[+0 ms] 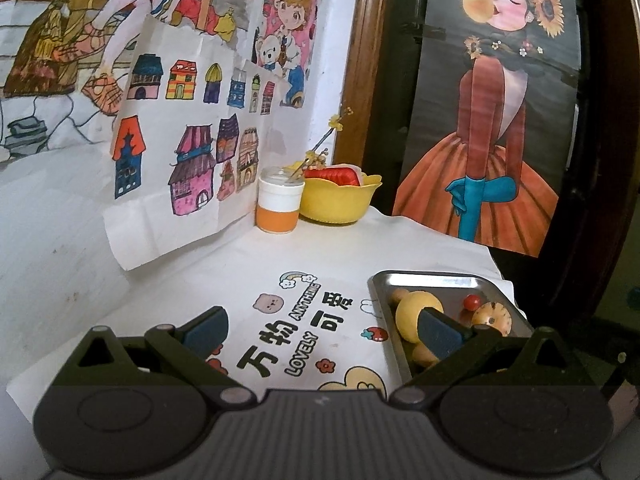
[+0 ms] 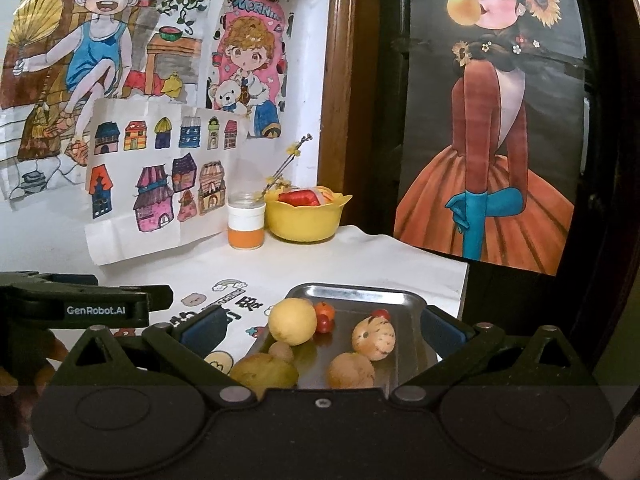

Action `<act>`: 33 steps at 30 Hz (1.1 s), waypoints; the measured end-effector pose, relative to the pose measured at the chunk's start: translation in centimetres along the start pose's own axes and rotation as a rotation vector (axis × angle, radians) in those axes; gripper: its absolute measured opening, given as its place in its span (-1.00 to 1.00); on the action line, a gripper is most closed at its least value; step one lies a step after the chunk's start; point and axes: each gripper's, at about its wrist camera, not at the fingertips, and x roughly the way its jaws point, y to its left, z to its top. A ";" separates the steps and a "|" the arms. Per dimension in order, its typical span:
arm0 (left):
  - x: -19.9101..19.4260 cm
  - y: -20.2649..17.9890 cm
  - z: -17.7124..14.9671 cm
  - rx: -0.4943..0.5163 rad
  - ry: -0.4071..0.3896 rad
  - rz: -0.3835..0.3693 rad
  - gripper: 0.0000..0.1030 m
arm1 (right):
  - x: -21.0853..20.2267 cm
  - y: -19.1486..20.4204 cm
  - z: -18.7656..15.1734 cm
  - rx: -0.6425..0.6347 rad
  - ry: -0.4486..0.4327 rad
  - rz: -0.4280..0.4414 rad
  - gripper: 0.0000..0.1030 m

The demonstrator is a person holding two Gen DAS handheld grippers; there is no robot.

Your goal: Organize fruits

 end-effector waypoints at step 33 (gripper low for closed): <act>-3.6 0.6 -3.0 -0.012 -0.009 0.013 0.99 | -3.3 1.5 -4.3 0.085 -0.030 -0.046 0.99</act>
